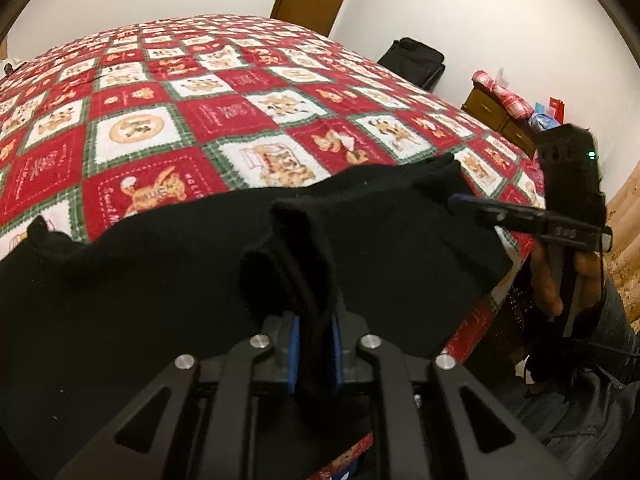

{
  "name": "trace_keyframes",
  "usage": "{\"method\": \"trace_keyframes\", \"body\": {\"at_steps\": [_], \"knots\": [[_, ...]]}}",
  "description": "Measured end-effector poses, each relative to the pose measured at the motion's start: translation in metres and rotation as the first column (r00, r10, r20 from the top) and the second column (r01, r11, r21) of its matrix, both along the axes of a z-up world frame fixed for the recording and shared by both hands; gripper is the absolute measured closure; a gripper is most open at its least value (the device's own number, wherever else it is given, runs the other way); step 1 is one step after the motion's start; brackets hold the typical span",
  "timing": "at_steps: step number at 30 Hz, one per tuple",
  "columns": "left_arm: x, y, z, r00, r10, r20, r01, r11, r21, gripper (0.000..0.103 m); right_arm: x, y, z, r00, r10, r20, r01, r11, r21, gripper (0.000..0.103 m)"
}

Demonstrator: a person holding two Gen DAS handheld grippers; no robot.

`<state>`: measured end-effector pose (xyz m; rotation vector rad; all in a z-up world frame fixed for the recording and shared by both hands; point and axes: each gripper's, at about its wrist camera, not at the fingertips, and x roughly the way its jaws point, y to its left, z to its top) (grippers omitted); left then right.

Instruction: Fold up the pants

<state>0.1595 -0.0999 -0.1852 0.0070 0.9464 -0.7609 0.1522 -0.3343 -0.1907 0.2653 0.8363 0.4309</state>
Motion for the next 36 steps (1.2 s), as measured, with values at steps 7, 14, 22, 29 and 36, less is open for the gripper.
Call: {"method": "trace_keyframes", "body": {"at_steps": [7,14,22,29,36], "knots": [[0.003,0.011,0.009,0.999,0.041,0.036,-0.043,0.998,0.050,0.055,0.000,0.026,-0.013,0.998,0.060,-0.009,-0.061,0.990,-0.130,0.057],[-0.005,0.053,0.031,0.988,0.108,0.106,-0.119,0.987,0.104,0.048,-0.016,0.021,0.017,0.990,0.072,0.125,-0.067,0.997,-0.039,0.057],[-0.004,0.213,0.031,0.889,0.425,0.171,-0.454,0.869,0.196,0.044,-0.018,0.037,0.016,0.984,0.117,0.135,-0.110,0.992,-0.054,0.057],[-0.003,0.304,0.002,0.784,0.605,0.140,-0.621,0.764,0.174,0.044,-0.022,0.049,0.013,0.978,0.149,0.150,-0.140,0.988,-0.067,0.056],[-0.010,0.325,-0.012,0.774,0.629,0.072,-0.633,0.772,0.062,0.038,-0.024,0.055,0.006,0.978,0.160,0.131,-0.150,0.985,-0.084,0.056]]}}
